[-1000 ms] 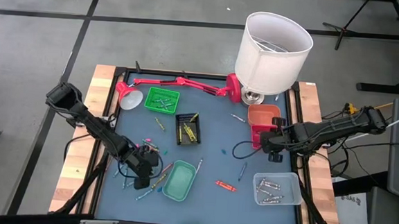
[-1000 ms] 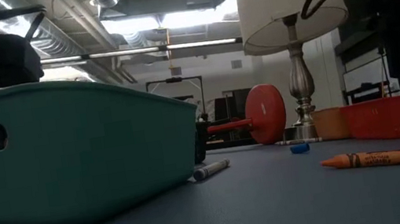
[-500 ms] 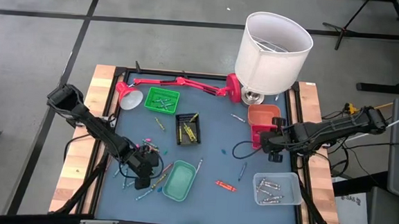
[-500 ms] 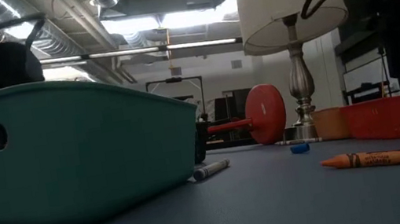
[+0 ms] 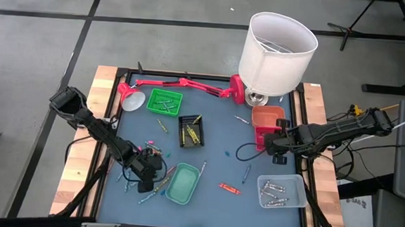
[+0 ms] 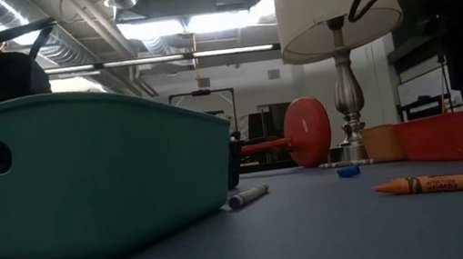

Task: Sort crayons
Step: Put the green crayon into the black bin

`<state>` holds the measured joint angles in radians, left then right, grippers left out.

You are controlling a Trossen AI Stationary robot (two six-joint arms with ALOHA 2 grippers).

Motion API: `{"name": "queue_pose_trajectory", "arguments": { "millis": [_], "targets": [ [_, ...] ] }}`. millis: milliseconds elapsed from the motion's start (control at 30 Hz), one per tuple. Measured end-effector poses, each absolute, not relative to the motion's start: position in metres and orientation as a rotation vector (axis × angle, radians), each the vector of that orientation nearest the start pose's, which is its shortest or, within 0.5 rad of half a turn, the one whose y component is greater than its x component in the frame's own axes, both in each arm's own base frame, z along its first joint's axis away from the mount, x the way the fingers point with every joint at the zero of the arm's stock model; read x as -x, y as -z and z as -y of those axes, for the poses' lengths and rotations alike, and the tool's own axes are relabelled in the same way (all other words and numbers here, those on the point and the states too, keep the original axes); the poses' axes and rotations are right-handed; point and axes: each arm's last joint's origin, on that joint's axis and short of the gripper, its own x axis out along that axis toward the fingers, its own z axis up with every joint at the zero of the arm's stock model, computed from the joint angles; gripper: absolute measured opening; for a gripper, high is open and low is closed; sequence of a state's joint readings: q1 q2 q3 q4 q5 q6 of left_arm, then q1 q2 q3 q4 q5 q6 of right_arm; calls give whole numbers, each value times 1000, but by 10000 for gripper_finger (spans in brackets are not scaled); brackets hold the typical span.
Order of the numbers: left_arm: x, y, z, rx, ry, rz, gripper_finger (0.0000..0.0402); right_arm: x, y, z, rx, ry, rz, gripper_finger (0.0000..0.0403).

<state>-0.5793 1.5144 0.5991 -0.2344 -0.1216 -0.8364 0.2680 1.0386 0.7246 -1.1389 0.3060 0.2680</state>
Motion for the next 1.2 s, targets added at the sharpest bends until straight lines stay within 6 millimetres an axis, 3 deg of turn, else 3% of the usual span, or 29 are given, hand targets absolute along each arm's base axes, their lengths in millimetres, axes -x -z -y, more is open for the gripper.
{"name": "queue_pose_trajectory", "arguments": {
  "millis": [233, 500, 767, 1200],
  "targets": [
    [-204, -121, 129, 335, -85, -1146, 10, -146, -218, -31, 188, 216, -1367, 122],
    [-208, -123, 128, 344, -89, -1141, 7, -146, -218, -31, 188, 215, -1367, 122],
    [-229, -141, 125, 331, -88, -1089, 8, -147, -218, -32, 176, 206, -1356, 122],
    [-261, -176, 102, 246, -104, -1072, 8, -147, -218, -32, 175, 205, -1357, 122]
  ]
}}
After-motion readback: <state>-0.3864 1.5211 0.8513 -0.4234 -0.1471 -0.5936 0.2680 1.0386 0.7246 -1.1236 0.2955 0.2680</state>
